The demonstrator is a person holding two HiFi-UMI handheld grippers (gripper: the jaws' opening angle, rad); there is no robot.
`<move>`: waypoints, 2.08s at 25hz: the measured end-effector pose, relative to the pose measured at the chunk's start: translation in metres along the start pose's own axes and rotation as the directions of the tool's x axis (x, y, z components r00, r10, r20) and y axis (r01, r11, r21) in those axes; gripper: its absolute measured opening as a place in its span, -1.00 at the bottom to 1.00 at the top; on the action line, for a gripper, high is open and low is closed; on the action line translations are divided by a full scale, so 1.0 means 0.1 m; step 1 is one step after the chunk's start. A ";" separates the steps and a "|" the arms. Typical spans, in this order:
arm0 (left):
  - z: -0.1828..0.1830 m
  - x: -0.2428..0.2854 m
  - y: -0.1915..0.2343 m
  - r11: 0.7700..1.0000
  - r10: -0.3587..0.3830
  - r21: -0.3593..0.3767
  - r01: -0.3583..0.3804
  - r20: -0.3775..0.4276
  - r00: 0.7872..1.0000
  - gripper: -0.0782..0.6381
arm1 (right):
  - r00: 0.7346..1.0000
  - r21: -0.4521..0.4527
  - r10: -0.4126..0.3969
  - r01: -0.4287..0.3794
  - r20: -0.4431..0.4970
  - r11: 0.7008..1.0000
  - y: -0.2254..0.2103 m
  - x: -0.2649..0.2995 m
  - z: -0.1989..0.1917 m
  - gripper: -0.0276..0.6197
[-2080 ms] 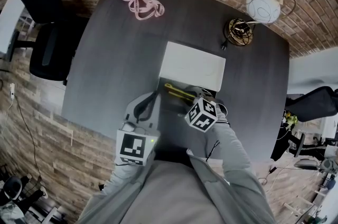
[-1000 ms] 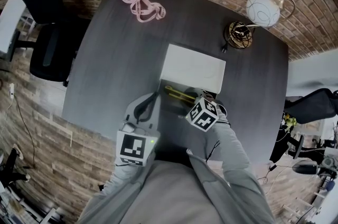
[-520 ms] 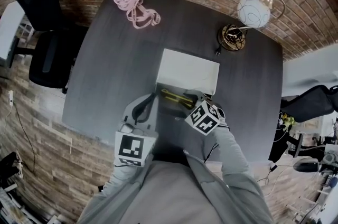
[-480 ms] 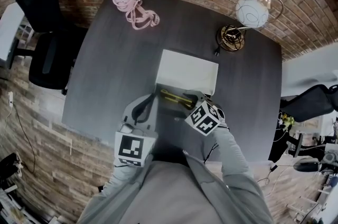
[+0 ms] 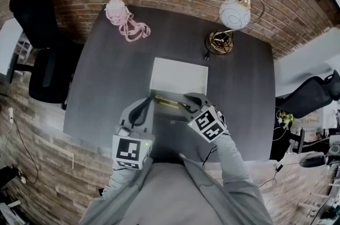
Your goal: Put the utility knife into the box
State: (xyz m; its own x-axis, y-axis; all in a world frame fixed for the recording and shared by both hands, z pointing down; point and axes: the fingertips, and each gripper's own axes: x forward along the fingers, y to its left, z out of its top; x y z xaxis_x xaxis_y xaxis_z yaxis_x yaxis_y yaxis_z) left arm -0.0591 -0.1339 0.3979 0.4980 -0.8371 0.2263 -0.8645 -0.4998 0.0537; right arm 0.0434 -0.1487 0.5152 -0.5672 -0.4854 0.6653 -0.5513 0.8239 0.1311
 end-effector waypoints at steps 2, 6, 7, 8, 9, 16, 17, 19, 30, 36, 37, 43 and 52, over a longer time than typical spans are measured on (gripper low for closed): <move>0.01 -0.02 -0.01 1.000 0.002 0.010 -0.002 0.007 1.000 -0.73 | 0.999 0.022 -0.025 0.024 0.044 0.999 -0.02 -0.14 0.11 -0.52; 0.10 -0.06 -0.06 0.999 -0.003 0.032 0.002 0.025 1.000 -0.73 | 0.987 0.059 -0.084 0.076 0.139 0.995 -0.07 -0.45 0.30 -0.52; 0.13 -0.07 -0.08 0.999 -0.006 0.035 0.005 0.031 1.000 -0.73 | 0.981 0.070 -0.102 0.091 0.165 0.993 -0.09 -0.53 0.35 -0.52; 0.16 -0.08 -0.10 0.999 -0.009 0.040 0.007 0.036 0.999 -0.73 | 0.974 0.081 -0.121 0.107 0.191 0.991 -0.11 -0.62 0.40 -0.52; 0.18 -0.08 -0.11 0.999 -0.011 0.045 0.009 0.041 0.999 -0.73 | 0.966 0.092 -0.141 0.124 0.216 0.988 -0.12 -0.71 0.43 -0.52; 0.30 -0.13 -0.20 0.998 -0.015 0.066 0.010 0.066 0.998 -0.73 | 0.887 0.192 -0.273 0.214 0.373 0.958 -0.24 -1.34 0.63 -0.52; 0.31 -0.13 -0.21 0.998 -0.017 0.068 0.012 0.069 0.997 -0.73 | 0.874 0.208 -0.291 0.225 0.388 0.952 -0.26 -1.43 0.64 -0.52; 0.33 -0.14 -0.23 0.997 -0.020 0.071 0.014 0.072 0.997 -0.73 | 0.849 0.240 -0.328 0.246 0.414 0.939 -0.28 -1.59 0.64 -0.53; 0.40 -0.07 -0.35 0.996 -0.047 0.086 0.040 0.083 0.995 -0.73 | 0.715 0.385 -0.500 0.338 0.488 0.859 -0.35 -2.19 0.54 -0.74; 0.36 -0.02 -0.39 0.996 -0.053 0.076 0.047 0.073 0.996 -0.73 | 0.686 0.421 -0.543 0.361 0.485 0.832 -0.36 -2.29 0.48 -0.82; 0.35 -0.02 -0.40 0.996 -0.055 0.074 0.050 0.071 0.996 -0.73 | 0.685 0.424 -0.546 0.362 0.482 0.830 -0.36 -2.30 0.47 -0.83; 0.31 0.02 -0.39 0.996 -0.065 0.070 0.062 0.055 0.996 -0.73 | 0.690 0.438 -0.550 0.358 0.470 0.824 -0.36 -2.26 0.44 -0.86; 0.25 0.05 -0.36 0.997 -0.055 0.061 0.053 0.037 0.998 -0.73 | 0.709 0.452 -0.534 0.331 0.461 0.829 -0.38 -2.14 0.38 -0.86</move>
State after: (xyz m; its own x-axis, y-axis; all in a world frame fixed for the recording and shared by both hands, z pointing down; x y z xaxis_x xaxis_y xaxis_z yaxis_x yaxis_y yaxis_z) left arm -0.0236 -0.1257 0.3728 0.5471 -0.8160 0.1866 -0.8312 -0.5560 0.0059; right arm 0.1624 -0.0867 0.3394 -0.3895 -0.9189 0.0626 -0.9208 0.3901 -0.0031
